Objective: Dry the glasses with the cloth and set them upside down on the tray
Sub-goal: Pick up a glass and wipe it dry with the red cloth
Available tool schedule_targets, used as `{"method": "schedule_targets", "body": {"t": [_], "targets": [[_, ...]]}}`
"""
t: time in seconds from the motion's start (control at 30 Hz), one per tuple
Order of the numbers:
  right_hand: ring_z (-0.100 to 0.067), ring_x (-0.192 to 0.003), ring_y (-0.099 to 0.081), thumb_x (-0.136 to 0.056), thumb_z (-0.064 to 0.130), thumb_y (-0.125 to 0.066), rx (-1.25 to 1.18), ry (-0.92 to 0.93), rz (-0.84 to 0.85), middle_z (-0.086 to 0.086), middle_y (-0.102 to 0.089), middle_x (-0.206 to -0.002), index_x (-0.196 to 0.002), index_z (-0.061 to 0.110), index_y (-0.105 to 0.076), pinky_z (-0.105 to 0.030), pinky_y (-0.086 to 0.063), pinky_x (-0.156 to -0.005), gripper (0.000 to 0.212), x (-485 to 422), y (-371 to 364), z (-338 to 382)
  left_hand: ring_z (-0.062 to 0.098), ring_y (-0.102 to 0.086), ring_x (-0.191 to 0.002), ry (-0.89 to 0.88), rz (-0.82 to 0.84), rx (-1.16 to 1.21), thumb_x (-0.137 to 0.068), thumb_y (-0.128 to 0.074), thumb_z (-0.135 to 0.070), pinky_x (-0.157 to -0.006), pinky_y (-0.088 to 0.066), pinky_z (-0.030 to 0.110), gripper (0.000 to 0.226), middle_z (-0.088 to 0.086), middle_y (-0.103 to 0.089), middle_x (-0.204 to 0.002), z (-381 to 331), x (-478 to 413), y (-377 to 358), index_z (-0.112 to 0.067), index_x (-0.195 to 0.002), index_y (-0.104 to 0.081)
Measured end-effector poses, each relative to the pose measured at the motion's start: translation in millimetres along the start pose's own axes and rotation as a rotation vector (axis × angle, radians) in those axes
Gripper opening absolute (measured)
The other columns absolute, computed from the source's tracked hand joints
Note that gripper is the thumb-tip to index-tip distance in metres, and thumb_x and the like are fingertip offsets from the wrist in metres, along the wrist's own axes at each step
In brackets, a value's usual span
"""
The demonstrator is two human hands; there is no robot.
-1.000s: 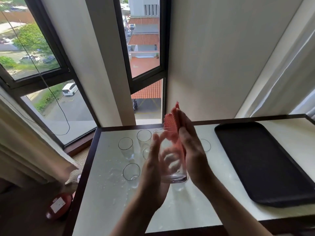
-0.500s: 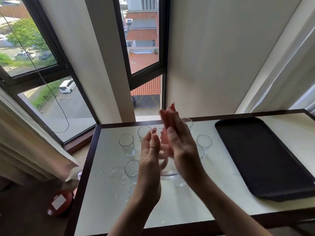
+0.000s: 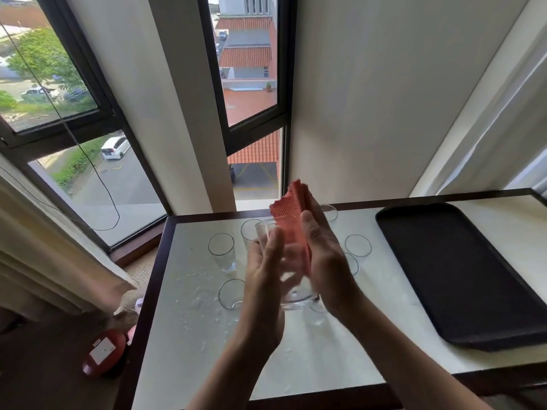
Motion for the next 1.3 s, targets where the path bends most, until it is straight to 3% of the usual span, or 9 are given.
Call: {"method": "schedule_targets", "body": {"t": [0.23,0.47,0.63,0.7,0.77,0.93,1.0,1.1,1.3], "targets": [[0.0,-0.151,-0.006,-0.102,0.039,-0.031,0.46,0.262,-0.041,0.016,-0.006,-0.165,-0.154,0.037,-0.014,-0.019,-0.017,-0.12,0.055,48,-24,9,0.029,-0.067,-0.117,-0.015,-0.032,0.159,-0.088,-0.059,-0.06,-0.109,-0.045,0.052,0.07,0.014,-0.071,-0.123,-7,-11,12,-0.01,-0.136,-0.056],[-0.014,-0.11,-0.068,-0.098,0.041,-0.041,0.056,0.02,-0.063,0.013,-0.043,-0.152,-0.145,0.044,-0.034,-0.042,-0.059,-0.087,0.048,0,1,10,0.027,-0.069,-0.089,-0.006,-0.017,0.051,-0.09,-0.054,-0.06,-0.077,-0.058,0.037,0.045,0.022,-0.069,-0.102,4,-5,3,-0.025,-0.118,-0.052],[0.002,-0.143,-0.03,-0.099,0.035,-0.032,0.295,0.147,-0.098,0.021,-0.025,-0.16,-0.152,0.04,-0.025,-0.022,-0.038,-0.111,0.054,31,-10,16,0.022,-0.061,-0.127,0.088,0.084,0.202,-0.086,-0.071,-0.053,-0.098,-0.051,0.042,0.07,0.012,-0.065,-0.135,11,-3,-4,-0.013,-0.139,-0.05],[0.013,-0.144,-0.015,-0.1,0.038,-0.031,0.426,0.181,-0.071,0.024,-0.011,-0.163,-0.152,0.044,-0.02,-0.005,-0.027,-0.109,0.053,53,-21,13,0.002,-0.071,-0.104,0.076,0.096,0.206,-0.103,-0.051,-0.035,-0.083,-0.057,0.022,0.025,-0.008,-0.076,-0.111,14,-5,1,-0.019,-0.121,-0.061],[0.01,-0.147,-0.008,-0.1,0.036,-0.032,0.49,0.2,-0.047,0.024,-0.005,-0.163,-0.152,0.043,-0.019,-0.007,-0.02,-0.113,0.053,65,-27,10,-0.005,-0.072,-0.076,0.065,0.099,0.202,-0.108,-0.035,-0.027,-0.062,-0.057,0.014,0.027,-0.017,-0.077,-0.083,13,-4,7,-0.028,-0.103,-0.061],[-0.006,-0.151,-0.015,-0.1,0.041,-0.031,0.532,0.202,-0.126,0.021,-0.02,-0.162,-0.153,0.04,-0.022,-0.042,-0.022,-0.123,0.054,35,-9,2,0.03,-0.064,-0.123,0.063,0.042,0.21,-0.087,-0.071,-0.047,-0.106,-0.049,0.05,0.068,0.018,-0.065,-0.133,7,-6,4,-0.008,-0.139,-0.049],[-0.003,-0.144,-0.034,-0.099,0.04,-0.034,0.289,0.087,-0.112,0.027,-0.034,-0.154,-0.151,0.043,-0.026,-0.046,-0.035,-0.117,0.052,16,2,-4,0.035,-0.065,-0.121,0.016,0.05,0.142,-0.09,-0.061,-0.052,-0.1,-0.052,0.052,0.064,0.021,-0.065,-0.131,3,-1,-3,-0.009,-0.137,-0.051],[0.001,-0.136,-0.044,-0.095,0.041,-0.035,0.118,-0.031,-0.109,0.026,-0.043,-0.149,-0.149,0.039,-0.033,-0.044,-0.039,-0.115,0.055,7,10,-11,0.03,-0.07,-0.113,-0.002,0.053,0.083,-0.095,-0.052,-0.055,-0.091,-0.058,0.04,0.049,0.013,-0.073,-0.119,9,2,-3,-0.016,-0.122,-0.062],[0.01,-0.147,-0.008,-0.098,0.043,-0.029,0.615,0.218,-0.139,0.021,-0.004,-0.164,-0.153,0.042,-0.016,-0.007,-0.02,-0.113,0.056,51,-15,2,0.015,-0.069,-0.114,0.041,0.081,0.186,-0.091,-0.046,-0.046,-0.082,-0.057,0.023,0.048,0.005,-0.074,-0.122,11,-2,-3,-0.017,-0.121,-0.069]]}}
Point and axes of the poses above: each hand's wrist, its own x-axis away from the middle knuckle, its own y-axis out of the back of the hand, z = x × y, the point moved 9 cm from there along -x, towards the middle knuckle
